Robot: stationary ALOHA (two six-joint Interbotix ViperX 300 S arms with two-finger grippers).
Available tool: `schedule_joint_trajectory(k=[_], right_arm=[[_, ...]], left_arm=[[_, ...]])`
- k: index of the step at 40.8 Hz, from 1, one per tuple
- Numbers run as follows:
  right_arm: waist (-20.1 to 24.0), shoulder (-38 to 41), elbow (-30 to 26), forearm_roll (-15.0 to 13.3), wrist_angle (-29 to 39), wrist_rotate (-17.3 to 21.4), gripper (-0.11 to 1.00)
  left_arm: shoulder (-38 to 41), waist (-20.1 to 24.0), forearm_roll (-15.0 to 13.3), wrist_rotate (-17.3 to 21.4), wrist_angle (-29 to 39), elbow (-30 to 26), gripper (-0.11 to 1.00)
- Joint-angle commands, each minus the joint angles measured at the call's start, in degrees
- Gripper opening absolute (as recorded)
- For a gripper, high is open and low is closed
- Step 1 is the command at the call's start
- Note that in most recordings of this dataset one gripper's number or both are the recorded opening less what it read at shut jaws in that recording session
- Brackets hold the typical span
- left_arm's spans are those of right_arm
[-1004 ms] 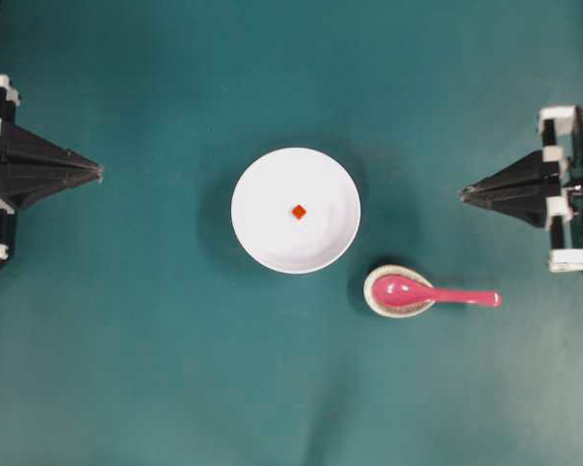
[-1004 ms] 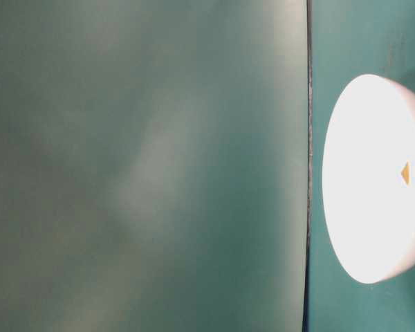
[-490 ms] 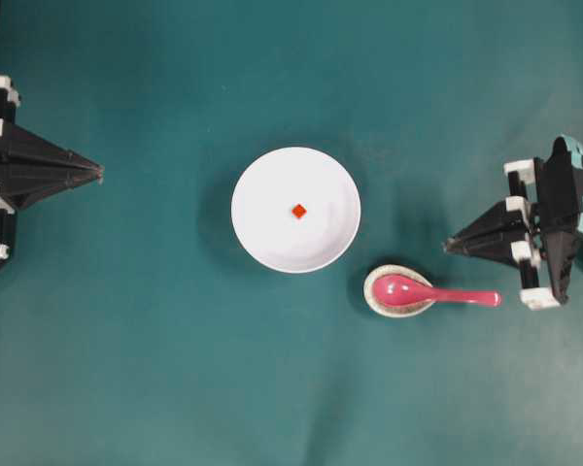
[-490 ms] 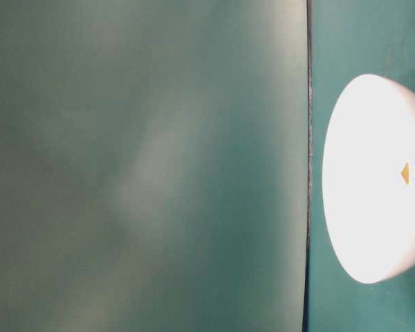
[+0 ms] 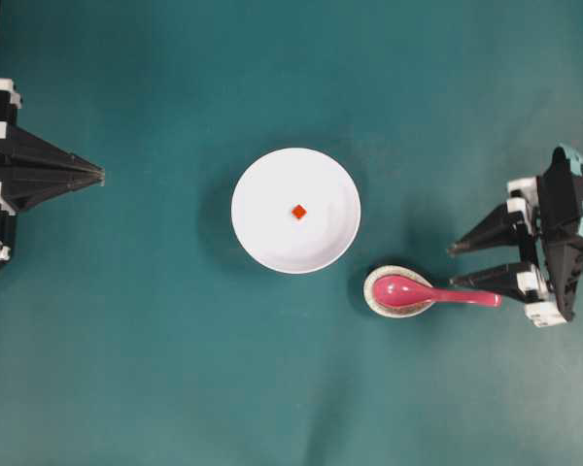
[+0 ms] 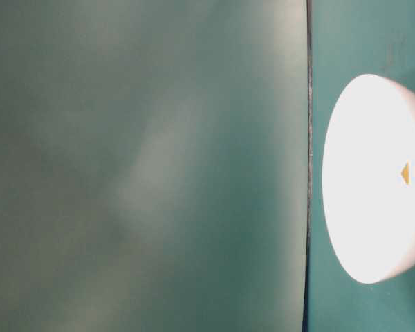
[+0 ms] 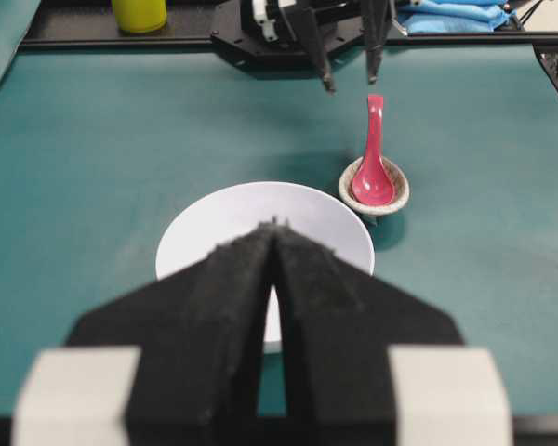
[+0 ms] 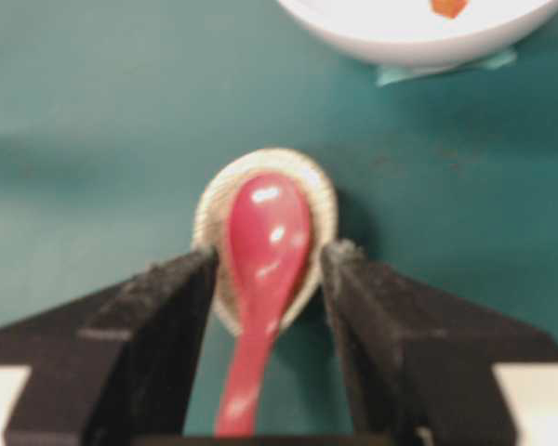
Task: Grip the spoon and scoop the red block from the bowl with right arm.
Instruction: 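Move the right gripper toward the pink spoon handle, then close the right gripper on the pink spoon handle end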
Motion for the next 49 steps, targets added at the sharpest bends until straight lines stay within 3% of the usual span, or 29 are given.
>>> schedule_joint_trajectory(k=[1,13,32,43,49], right_arm=[[2.5,0.4,-1.3,2.5,-0.7,0.0,0.55],[11.0,6.2,-1.0,13.0,-2.1,-0.1,0.55],[13.8,16.1,0.3,17.7,-14.2,-0.3,0.55],[22.3,20.1,1.1,26.0,-19.8,-0.4,0.54],[24.3,21.7,2.1,27.7,-23.8,-0.4,0.55]], left_arm=[[0.4,0.2,0.2,0.1,-0.2,-1.4,0.0],[0.5,0.1,0.2,0.1,-0.2,-1.3,0.0],[0.7,0.1,0.2,0.0,0.2,-1.0,0.0],[0.7,0.2,0.2,0.1,1.1,-0.6,0.0],[0.8,0.2,0.2,0.1,1.1,-0.4,0.0]])
